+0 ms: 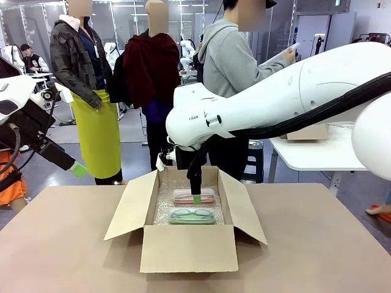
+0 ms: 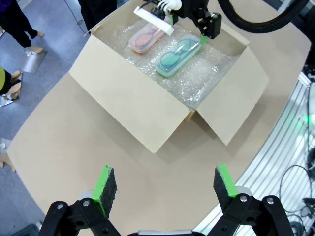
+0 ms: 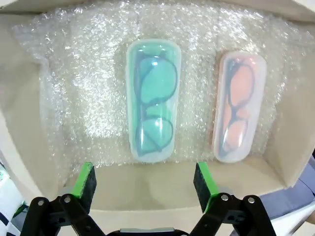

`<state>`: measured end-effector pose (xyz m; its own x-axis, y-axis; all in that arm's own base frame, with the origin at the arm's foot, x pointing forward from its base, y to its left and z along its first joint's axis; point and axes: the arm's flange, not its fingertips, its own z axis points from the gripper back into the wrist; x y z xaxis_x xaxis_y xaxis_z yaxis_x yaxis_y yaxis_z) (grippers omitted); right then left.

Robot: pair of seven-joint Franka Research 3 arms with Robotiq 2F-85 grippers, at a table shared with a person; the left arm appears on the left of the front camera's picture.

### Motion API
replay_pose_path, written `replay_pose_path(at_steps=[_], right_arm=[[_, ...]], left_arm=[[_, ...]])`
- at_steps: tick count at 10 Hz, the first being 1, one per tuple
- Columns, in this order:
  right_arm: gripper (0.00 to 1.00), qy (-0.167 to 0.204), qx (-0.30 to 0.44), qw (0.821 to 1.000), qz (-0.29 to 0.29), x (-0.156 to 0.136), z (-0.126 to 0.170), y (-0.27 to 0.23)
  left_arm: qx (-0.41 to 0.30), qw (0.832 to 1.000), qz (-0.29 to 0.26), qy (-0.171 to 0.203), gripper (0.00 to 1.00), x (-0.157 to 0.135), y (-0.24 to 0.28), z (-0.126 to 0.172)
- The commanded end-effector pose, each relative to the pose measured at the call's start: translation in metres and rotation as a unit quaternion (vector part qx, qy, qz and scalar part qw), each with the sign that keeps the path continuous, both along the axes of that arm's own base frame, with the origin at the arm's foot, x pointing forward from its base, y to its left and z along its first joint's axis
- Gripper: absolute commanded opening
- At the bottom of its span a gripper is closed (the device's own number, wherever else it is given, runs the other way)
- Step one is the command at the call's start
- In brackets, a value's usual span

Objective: Pack the glasses set securely to prepare it for shipping.
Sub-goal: Position the Package Box on the left side of the table.

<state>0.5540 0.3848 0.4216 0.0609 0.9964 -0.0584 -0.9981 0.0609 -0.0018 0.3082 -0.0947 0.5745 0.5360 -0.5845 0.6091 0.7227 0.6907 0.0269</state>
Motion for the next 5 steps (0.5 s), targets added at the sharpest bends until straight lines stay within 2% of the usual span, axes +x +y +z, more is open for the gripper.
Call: replay_pose_path(at_steps=[1, 3, 5], right_arm=[[1.0, -0.005, 0.054, 0.998, -0.044, -0.021, 0.018, -0.032], [1.0, -0.035, 0.061, 0.991, -0.11, -0.042, 0.054, -0.078], [1.0, -0.066, 0.079, 0.976, -0.19, -0.07, 0.077, -0.136]], left_arm=[[-0.005, 1.0, -0.006, -0.008, 1.0, 0.0, 0.001, -0.001], [-0.005, 1.0, -0.006, -0.008, 1.0, 0.0, 0.001, -0.001], [-0.005, 1.0, -0.006, -0.008, 1.0, 0.0, 0.001, -0.001]])
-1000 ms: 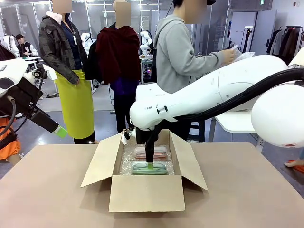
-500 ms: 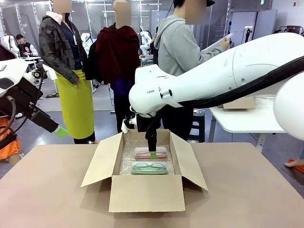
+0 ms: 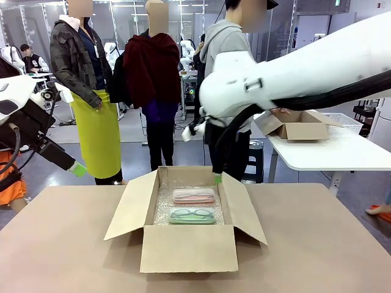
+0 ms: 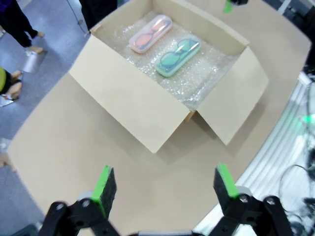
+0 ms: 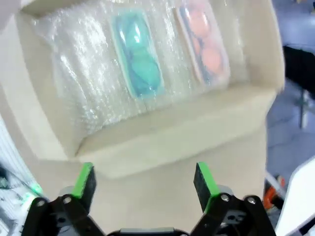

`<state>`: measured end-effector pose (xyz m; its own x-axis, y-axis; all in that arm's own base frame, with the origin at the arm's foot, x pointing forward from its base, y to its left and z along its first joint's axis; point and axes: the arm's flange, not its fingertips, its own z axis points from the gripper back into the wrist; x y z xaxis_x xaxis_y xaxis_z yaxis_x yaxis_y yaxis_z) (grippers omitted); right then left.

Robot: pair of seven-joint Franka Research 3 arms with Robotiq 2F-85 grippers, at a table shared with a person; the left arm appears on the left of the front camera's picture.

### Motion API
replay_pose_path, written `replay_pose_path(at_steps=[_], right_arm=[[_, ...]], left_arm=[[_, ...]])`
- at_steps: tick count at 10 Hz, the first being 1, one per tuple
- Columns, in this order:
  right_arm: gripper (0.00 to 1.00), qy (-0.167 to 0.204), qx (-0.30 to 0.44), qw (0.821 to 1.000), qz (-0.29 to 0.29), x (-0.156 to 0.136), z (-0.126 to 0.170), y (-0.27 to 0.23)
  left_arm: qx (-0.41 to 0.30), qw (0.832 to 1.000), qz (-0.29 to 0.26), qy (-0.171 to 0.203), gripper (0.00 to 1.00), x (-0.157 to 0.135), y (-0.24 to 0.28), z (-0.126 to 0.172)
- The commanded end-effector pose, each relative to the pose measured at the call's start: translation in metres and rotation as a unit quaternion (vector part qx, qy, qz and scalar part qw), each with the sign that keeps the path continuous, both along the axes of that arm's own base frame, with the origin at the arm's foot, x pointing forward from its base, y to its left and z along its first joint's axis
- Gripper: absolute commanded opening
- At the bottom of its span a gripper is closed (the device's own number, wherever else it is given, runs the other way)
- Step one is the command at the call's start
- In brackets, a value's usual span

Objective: Pack the glasses set securely to prepare it for shipping.
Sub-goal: Position the Package Box on the left side of the table.

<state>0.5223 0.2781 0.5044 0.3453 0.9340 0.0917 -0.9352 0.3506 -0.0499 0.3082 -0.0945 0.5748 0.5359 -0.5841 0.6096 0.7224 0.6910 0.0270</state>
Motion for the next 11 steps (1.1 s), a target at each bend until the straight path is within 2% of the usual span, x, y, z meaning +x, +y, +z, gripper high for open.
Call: replay_pose_path(at_steps=[1, 3, 6, 8, 10, 11], right_arm=[[1.0, -0.031, 0.027, 0.997, -0.072, -0.052, 0.002, -0.051], [1.0, -0.051, 0.059, 0.988, -0.137, -0.078, 0.017, -0.097], [1.0, -0.102, 0.112, 0.963, -0.224, -0.137, 0.028, -0.163], [1.0, -0.105, 0.128, 0.941, -0.294, -0.163, 0.024, -0.203], [1.0, -0.124, 0.157, 0.93, -0.309, -0.179, 0.022, -0.219], [1.0, -0.118, 0.159, 0.929, -0.312, -0.181, 0.02, -0.223]], left_arm=[[-0.005, 1.0, -0.006, -0.008, 1.0, 0.0, 0.001, -0.001], [-0.005, 1.0, -0.006, -0.008, 1.0, 0.0, 0.001, -0.001], [-0.005, 1.0, -0.006, -0.008, 1.0, 0.0, 0.001, -0.001], [-0.005, 1.0, -0.006, -0.008, 1.0, 0.0, 0.001, -0.001], [-0.005, 1.0, -0.006, -0.008, 1.0, 0.0, 0.001, -0.001], [-0.005, 1.0, -0.006, -0.008, 1.0, 0.0, 0.001, -0.001]])
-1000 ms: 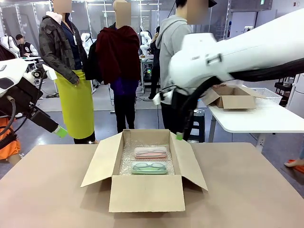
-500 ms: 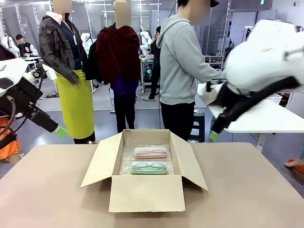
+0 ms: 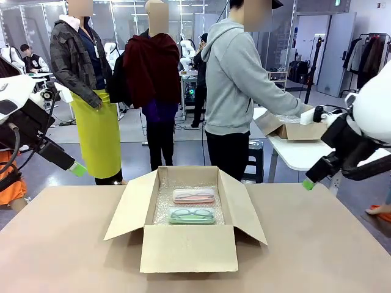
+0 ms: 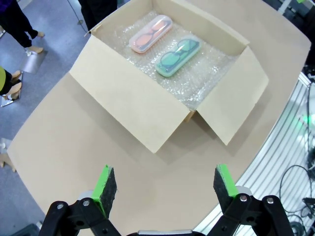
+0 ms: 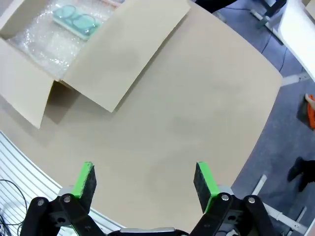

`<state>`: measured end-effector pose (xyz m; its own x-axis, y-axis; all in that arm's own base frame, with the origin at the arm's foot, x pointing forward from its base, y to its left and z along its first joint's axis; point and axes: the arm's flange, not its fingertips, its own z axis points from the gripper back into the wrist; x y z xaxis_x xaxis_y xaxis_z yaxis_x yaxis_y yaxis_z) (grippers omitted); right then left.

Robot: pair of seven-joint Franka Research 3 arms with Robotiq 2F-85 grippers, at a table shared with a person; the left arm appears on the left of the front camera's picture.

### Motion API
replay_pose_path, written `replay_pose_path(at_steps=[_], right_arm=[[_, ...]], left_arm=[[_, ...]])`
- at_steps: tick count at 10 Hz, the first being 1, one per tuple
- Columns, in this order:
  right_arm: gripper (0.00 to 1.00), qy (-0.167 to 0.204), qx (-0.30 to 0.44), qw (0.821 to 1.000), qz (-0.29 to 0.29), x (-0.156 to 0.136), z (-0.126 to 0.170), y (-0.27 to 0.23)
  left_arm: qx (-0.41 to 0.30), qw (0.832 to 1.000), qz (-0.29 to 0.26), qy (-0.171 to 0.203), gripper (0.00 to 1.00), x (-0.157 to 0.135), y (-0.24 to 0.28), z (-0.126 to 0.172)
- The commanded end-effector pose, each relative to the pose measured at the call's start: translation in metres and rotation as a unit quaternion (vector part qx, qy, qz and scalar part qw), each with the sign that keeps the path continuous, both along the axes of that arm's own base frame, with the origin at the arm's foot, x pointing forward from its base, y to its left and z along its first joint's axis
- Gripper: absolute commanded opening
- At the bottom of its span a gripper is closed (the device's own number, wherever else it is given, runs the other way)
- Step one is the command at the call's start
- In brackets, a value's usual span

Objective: Pack the glasses set securely to prepare it for shipping.
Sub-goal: Position the Package Box on the left side of the table.

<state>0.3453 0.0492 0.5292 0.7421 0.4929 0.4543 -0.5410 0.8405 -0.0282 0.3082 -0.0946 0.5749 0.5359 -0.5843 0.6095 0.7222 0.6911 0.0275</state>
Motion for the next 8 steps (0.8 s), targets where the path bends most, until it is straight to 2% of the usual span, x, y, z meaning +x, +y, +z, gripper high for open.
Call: replay_pose_path(at_steps=[1, 2, 3, 8], right_arm=[[1.0, -0.01, 0.009, 1.0, -0.013, -0.0025, -0.006, 0.0048], [1.0, 0.003, 0.023, 1.0, -0.011, 0.0034, -0.0102, 0.0069], [1.0, -0.003, 0.003, 1.0, -0.003, -0.0025, -0.0014, -0.0018], [1.0, -0.003, 0.003, 1.0, -0.003, -0.0025, -0.0014, -0.0018]], left_arm=[[-0.005, 1.0, -0.006, -0.008, 1.0, 0.0001, 0.0013, -0.001], [-0.005, 1.0, -0.006, -0.008, 1.0, 0.0001, 0.0013, -0.001], [-0.005, 1.0, -0.006, -0.008, 1.0, 0.0001, 0.0013, -0.001], [0.0, 1.0, 0.0, 0.0, 1.0, 0.0, 0.0, 0.0]])
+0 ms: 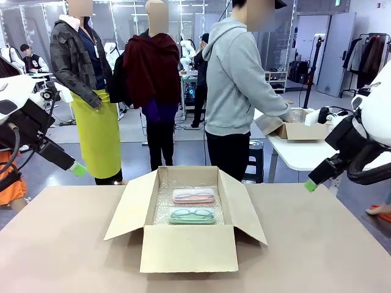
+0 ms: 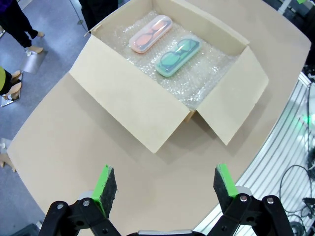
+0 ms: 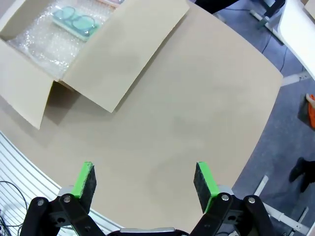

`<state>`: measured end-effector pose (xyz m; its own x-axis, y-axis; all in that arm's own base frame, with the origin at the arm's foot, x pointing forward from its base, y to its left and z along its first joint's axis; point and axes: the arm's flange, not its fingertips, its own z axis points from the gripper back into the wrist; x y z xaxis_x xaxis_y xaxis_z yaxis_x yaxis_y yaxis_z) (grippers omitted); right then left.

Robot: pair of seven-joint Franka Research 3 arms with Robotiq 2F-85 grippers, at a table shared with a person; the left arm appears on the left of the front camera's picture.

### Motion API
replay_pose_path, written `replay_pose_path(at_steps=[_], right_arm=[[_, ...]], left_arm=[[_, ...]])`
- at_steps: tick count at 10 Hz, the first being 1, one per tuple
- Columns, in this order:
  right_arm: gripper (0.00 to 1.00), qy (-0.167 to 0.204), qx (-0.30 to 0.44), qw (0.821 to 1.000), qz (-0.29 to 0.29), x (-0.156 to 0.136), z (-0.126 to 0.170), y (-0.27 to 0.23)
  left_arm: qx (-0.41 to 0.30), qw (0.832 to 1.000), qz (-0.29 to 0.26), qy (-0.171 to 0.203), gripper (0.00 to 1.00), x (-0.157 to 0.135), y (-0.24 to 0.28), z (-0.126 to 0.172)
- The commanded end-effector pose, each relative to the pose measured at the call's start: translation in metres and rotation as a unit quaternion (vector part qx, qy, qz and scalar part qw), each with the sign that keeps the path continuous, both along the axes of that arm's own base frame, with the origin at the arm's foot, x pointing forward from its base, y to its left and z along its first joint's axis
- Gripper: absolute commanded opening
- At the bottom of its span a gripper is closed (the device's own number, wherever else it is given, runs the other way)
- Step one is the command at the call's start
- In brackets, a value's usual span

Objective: Pack the glasses set securely to prepare it for shipping.
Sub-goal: Position the Package Box on the left side of the table.

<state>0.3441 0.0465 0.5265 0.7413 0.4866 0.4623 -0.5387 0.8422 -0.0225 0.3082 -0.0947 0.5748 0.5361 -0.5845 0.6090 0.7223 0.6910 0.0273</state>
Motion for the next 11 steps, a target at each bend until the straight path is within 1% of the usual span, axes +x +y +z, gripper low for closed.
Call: replay_pose_path(at_steps=[1, 2, 3, 4, 5, 6, 7, 8, 9, 10, 11], right_arm=[[1.0, -0.001, -0.001, 1.0, -0.002, -0.001, 0.001, 0.001], [1.0, -0.001, -0.001, 1.0, -0.002, -0.001, 0.001, 0.001], [1.0, -0.001, -0.001, 1.0, -0.002, -0.001, 0.001, 0.001], [1.0, -0.001, -0.001, 1.0, -0.002, -0.001, 0.001, 0.001], [1.0, -0.001, -0.001, 1.0, -0.002, -0.001, 0.001, 0.001], [1.0, -0.001, -0.001, 1.0, -0.002, -0.001, 0.001, 0.001], [1.0, -0.001, -0.001, 1.0, -0.002, -0.001, 0.001, 0.001], [1.0, -0.001, -0.001, 1.0, -0.002, -0.001, 0.001, 0.001], [1.0, -0.001, -0.001, 1.0, -0.002, -0.001, 0.001, 0.001], [1.0, -0.001, -0.001, 1.0, -0.002, -0.001, 0.001, 0.001], [1.0, -0.001, -0.001, 1.0, -0.002, -0.001, 0.001, 0.001]], left_arm=[[-0.008, 1.0, 0.021, 0.02, 1.0, 0.01, 0.003, 0.01], [-0.048, 0.995, 0.035, 0.085, 1.0, 0.036, 0.018, 0.012], [-0.08, 0.989, 0.07, 0.099, 1.0, 0.061, 0.034, 0.009], [-0.118, 0.978, 0.074, 0.154, 1.0, 0.081, 0.048, 0.0], [-0.144, 0.97, 0.089, 0.173, 1.0, 0.099, 0.061, -0.013], [-0.174, 0.96, 0.091, 0.199, 1.0, 0.112, 0.073, -0.028], [-0.206, 0.945, 0.111, 0.226, 1.0, 0.127, 0.085, -0.054], [-0.236, 0.928, 0.127, 0.258, 1.0, 0.143, 0.094, -0.088], [-0.264, 0.919, 0.122, 0.267, 1.0, 0.153, 0.101, -0.112], [-0.306, 0.901, 0.1, 0.292, 1.0, 0.161, 0.109, -0.132], [-0.317, 0.893, 0.093, 0.304, 1.0, 0.168, 0.112, -0.154]])
